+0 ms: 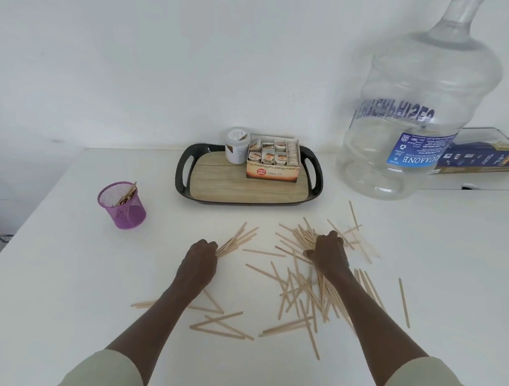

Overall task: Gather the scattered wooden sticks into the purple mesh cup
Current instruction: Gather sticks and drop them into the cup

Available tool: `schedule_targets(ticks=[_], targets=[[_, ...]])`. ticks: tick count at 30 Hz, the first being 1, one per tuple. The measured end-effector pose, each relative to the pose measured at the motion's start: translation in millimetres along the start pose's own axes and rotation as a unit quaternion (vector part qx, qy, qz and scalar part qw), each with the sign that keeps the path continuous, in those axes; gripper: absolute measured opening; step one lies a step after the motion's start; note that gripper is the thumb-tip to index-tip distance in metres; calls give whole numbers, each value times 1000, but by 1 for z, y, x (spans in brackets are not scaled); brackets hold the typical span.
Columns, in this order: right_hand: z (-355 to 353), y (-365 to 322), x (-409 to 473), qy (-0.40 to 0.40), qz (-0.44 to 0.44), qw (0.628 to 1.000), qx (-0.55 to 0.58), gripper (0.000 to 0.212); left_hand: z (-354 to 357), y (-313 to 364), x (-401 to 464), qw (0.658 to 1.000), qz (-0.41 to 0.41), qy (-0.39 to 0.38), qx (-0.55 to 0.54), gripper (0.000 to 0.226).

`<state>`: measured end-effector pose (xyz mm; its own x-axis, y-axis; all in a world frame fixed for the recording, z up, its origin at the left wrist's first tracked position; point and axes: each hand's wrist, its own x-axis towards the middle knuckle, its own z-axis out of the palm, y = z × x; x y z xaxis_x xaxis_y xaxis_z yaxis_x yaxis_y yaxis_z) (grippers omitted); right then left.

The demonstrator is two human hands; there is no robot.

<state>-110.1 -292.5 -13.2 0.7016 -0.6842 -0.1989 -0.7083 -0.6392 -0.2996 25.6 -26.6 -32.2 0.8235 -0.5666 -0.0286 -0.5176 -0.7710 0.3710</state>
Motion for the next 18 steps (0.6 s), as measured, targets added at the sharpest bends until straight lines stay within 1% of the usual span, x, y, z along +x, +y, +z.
schedule_targets(ticks=[4,7,10,13,15,18], targets=[[0,-2,3,26,-28,999,16,17,-3,8,1,999,-26,-17,14,21],[-2,-8,1,28,-39,999,13,9,-6,15,2,998,-41,-38,31,29],[-4,-13,0,37,-44,998,2,15,-7,19,0,997,-45,-47,44,27],[-6,-16,-2,46,-54,997,-13,14,-7,21,-1,997,-45,-30,58,27],[-7,-16,-2,50,-60,997,-12,14,-10,23,1,997,-58,-26,38,24],[-11,-18,0,57,-63,996,9,19,-13,26,7,996,-78,-35,-31,15]])
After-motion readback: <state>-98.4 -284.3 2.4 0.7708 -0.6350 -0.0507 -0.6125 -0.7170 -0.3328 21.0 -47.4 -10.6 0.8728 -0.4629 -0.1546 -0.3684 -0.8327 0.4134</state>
